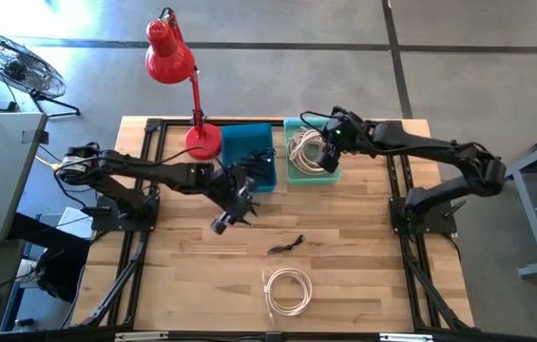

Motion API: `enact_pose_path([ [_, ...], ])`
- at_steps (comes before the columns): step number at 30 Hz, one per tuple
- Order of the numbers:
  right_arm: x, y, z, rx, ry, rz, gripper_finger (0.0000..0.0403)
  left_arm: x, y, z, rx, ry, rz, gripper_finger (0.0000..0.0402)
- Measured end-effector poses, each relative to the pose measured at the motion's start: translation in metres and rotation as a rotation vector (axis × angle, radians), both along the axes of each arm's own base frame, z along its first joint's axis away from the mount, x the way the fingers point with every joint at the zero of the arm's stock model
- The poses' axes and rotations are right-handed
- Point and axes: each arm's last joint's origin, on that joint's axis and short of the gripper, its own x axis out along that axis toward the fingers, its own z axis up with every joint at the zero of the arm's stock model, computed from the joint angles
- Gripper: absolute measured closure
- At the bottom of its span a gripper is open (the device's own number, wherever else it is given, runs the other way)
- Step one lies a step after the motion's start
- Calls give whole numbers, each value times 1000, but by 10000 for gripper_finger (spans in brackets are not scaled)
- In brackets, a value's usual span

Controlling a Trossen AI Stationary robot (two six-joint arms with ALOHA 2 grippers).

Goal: Pick & Place USB Port
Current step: Put the black usb cable into the blue bin

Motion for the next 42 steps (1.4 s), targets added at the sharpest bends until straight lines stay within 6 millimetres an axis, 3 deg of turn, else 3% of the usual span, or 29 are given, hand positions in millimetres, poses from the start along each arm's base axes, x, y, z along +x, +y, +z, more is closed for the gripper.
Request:
enact_pose_path([
  [4, 0, 22, 11, 100, -89, 164, 226, 1, -10, 1, 0, -17, -41, 263],
  [9, 8, 60, 11, 327, -144, 466, 226, 1, -15, 0, 69, -13, 3, 263],
  [15, 24, 114, -25, 360, -52, 744, 227, 2, -11, 0, 146, -15, 87, 263],
  [20, 43, 142, -58, 370, -22, 842, 241, 3, -9, 1, 207, -23, 159, 263],
  [30, 93, 173, -80, 492, 25, 920, 276, 3, -8, 8, 166, -66, 224, 263],
  [38, 112, 181, -111, 603, 135, 908, 279, -27, -5, 36, 171, -62, 336, 263],
  [42, 115, 181, -114, 605, 129, 931, 279, -43, -6, 53, 169, -106, 376, 263],
])
